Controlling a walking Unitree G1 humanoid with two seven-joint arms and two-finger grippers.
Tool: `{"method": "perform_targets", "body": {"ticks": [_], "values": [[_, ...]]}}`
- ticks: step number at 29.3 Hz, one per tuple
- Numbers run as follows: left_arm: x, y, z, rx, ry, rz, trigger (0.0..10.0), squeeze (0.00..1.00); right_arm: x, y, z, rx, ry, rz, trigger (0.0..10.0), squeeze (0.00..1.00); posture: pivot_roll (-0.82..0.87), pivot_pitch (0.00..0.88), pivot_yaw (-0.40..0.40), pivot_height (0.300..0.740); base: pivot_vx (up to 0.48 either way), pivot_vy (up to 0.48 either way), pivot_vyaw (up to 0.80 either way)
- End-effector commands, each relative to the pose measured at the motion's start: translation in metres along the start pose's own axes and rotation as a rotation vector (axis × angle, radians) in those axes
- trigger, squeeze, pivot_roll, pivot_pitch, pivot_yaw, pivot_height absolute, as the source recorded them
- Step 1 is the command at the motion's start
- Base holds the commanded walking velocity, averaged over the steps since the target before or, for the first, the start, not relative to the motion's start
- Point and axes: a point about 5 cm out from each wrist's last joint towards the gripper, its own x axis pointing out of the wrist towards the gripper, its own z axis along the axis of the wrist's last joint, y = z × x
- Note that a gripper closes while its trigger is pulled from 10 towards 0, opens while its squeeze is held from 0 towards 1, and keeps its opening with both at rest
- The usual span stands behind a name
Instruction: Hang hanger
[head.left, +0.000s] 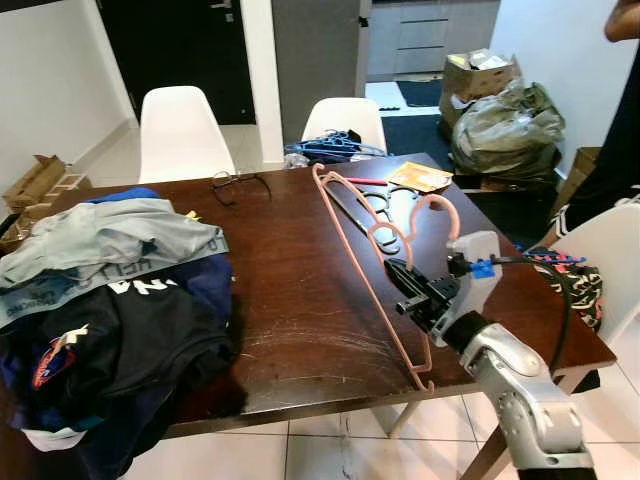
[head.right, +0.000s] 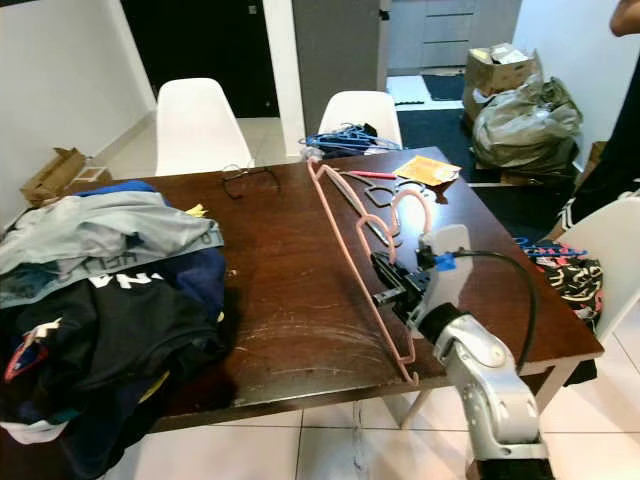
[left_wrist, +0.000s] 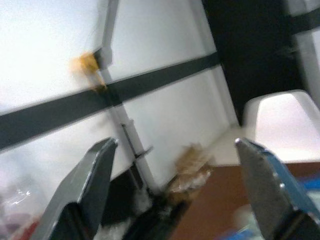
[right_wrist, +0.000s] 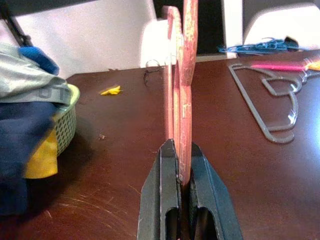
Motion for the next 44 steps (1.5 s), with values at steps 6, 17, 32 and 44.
{"method": "perform_targets", "body": {"ticks": [6,17,32,44], "values": [[-0.025,-0.076,-0.008,0.096,-0.009,-0.483,10.0,0.00,-0.004,-0.010,-0.026,0.045,0.059,-0.086,10.0,0.00,0.04,0.000,0.032,0.731,0.000,0.000,0.00],[-0.029,-0.058,-0.036,0.582,0.130,-0.478,10.0,0.00,-0.006,-0.010,-0.037,0.084,0.093,-0.082,10.0,0.00,0.04,0.000,0.046,0.731,0.000,0.000,0.00],[-0.026,-0.029,-0.054,0.779,0.204,-0.464,10.0,0.00,-0.006,-0.010,-0.038,0.096,0.082,-0.092,10.0,0.00,0.03,0.000,0.061,0.731,0.000,0.000,0.00],[0.009,0.070,-0.042,0.983,0.246,-0.075,10.0,0.00,-0.006,-0.013,-0.038,0.101,0.082,-0.099,10.0,0.00,0.03,0.000,0.056,0.731,0.000,0.000,0.00]]}}
